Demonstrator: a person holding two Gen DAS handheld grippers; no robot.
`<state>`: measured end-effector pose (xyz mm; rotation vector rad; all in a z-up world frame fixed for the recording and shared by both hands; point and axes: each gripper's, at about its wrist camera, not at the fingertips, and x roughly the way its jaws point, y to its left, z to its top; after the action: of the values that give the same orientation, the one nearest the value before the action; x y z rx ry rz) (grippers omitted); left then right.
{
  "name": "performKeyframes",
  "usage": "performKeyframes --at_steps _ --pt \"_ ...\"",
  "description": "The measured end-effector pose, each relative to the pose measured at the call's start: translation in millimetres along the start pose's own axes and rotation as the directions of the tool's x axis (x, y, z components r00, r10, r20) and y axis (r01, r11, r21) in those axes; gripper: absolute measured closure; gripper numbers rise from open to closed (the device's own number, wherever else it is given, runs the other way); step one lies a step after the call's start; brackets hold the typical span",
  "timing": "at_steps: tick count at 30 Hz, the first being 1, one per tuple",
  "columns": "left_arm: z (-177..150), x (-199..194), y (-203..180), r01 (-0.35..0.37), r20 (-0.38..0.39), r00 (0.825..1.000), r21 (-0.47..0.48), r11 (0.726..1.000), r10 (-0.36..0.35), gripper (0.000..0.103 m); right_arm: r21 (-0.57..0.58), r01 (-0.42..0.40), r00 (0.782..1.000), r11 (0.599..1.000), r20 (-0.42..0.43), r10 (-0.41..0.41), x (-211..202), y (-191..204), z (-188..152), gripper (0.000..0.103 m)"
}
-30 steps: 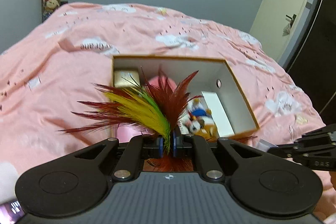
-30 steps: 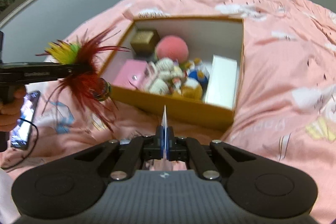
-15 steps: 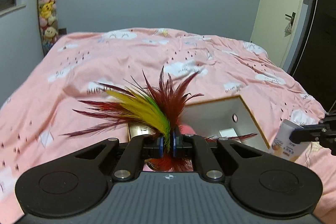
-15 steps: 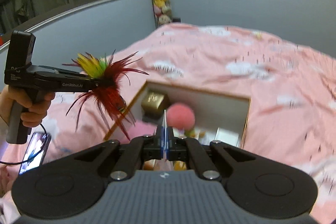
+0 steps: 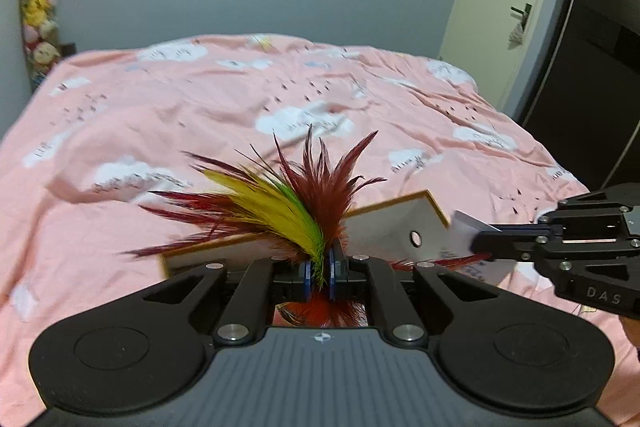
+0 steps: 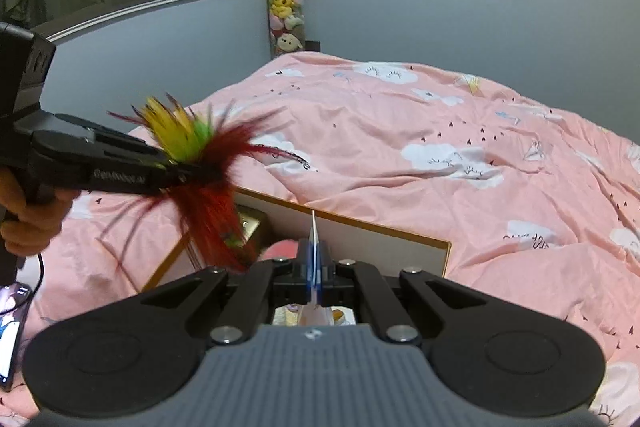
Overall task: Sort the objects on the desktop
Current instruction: 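Lift and carry the feather toy and lotion tube over the box with both tools, then lower the feather toy into the box with the left tool while the right tool drops the lotion tube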
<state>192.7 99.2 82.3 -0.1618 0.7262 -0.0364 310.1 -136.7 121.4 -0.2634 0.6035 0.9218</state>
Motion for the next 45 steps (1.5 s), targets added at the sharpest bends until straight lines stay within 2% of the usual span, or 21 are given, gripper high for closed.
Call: performKeyframes --at_steps 13,21,24,26,28,30,33,39,45 --pt "0 93 -9 0.072 -0.081 0.994 -0.038 0.997 -0.075 0.095 0.060 0.017 0.999 0.998 -0.028 -0.015 43 -36 1 0.102" --pt "-16 127 -16 0.065 -0.102 0.993 0.012 0.998 -0.063 0.094 0.020 0.056 0.998 0.998 -0.024 -0.056 60 -45 1 0.102" --pt "-22 134 -21 0.055 -0.116 0.992 0.041 0.998 -0.050 0.090 -0.005 0.068 0.998 0.998 -0.016 -0.068 67 -47 3 0.102" --pt "-25 133 -21 0.056 -0.112 0.992 0.055 0.997 -0.049 0.090 -0.027 0.081 0.997 0.996 -0.006 -0.082 70 -49 4 0.102" --pt "-25 128 -21 0.052 -0.102 0.994 0.065 0.997 -0.045 0.081 -0.047 0.082 0.997 0.996 0.002 -0.082 73 -50 6 0.102" --pt "-24 120 -20 0.051 -0.089 0.995 0.062 0.997 -0.045 0.078 -0.084 0.084 0.996 0.993 0.007 -0.084 75 -51 6 0.102" --pt "-25 106 -16 0.050 -0.077 0.996 0.047 0.998 -0.046 0.078 -0.163 0.079 0.997 0.983 0.020 -0.076 78 -50 5 0.102" --pt "-36 81 -16 -0.019 -0.080 0.997 0.063 0.998 0.024 0.078 -0.301 0.033 0.999 0.953 0.041 -0.022 83 -52 -1 0.102" --pt "-55 61 -10 -0.017 -0.103 0.995 0.002 1.000 0.017 0.078 -0.443 0.040 0.999 0.896 0.033 -0.028 92 -49 -15 0.102"
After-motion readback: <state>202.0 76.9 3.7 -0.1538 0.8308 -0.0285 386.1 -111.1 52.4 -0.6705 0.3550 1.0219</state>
